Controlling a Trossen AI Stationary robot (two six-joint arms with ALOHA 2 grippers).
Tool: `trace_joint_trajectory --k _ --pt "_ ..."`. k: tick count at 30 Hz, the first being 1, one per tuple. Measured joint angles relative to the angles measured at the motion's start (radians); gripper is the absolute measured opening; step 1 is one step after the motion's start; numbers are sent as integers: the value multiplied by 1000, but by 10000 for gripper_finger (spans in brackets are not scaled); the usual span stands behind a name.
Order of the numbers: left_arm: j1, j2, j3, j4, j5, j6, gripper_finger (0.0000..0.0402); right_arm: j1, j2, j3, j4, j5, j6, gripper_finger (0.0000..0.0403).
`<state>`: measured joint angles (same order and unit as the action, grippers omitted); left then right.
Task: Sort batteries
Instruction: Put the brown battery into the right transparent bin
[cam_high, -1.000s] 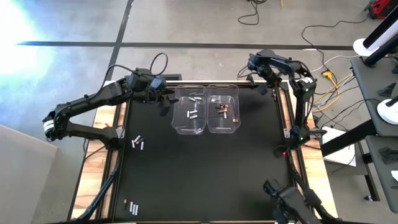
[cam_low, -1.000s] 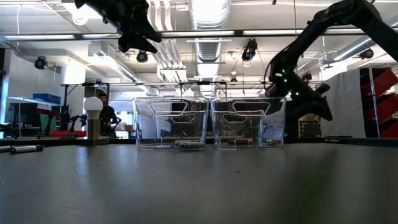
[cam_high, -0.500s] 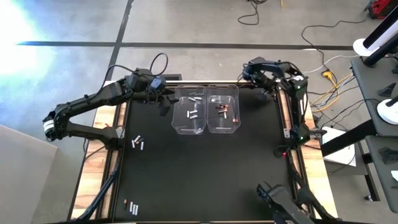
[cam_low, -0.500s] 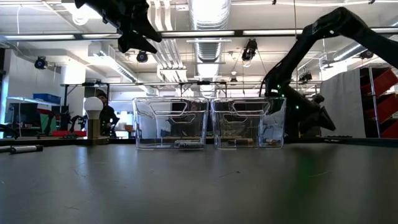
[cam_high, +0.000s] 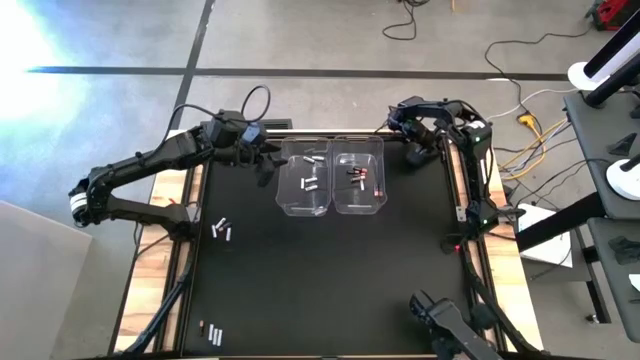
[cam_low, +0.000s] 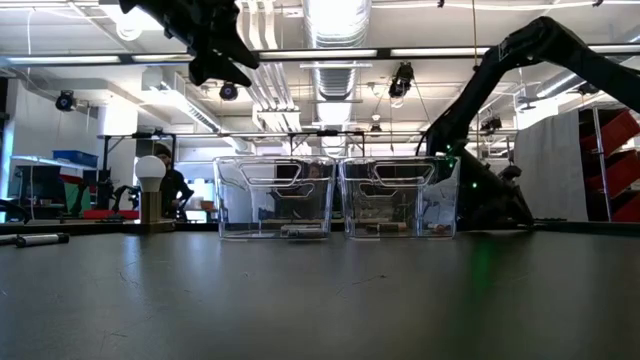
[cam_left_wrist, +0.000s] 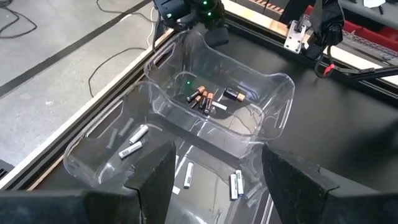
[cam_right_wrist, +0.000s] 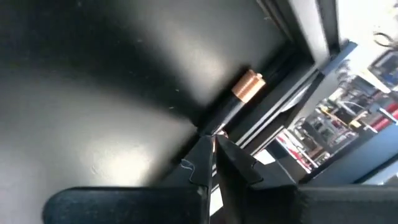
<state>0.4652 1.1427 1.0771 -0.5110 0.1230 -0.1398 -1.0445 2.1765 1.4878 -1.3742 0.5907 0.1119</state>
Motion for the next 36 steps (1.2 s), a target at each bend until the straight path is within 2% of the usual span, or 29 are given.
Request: trace_joint_trajectory --k 13,17,24,28,32,36 --pt "0 0 0 -6 0 0 216 12 -1 -31 -74 4 241 12" --pt "0 0 0 -7 0 -1 216 6 -7 -67 -28 -62 251 12" --pt "0 0 0 -17 0 15 216 22 -29 -74 -6 -39 252 12" --pt "0 0 0 -31 0 17 216 22 -92 -71 18 -62 247 13" --pt "0 0 0 -40 0 18 216 21 -193 -76 75 -157 261 26" --pt "0 0 0 -40 0 29 216 2 -279 -106 181 -264 292 68"
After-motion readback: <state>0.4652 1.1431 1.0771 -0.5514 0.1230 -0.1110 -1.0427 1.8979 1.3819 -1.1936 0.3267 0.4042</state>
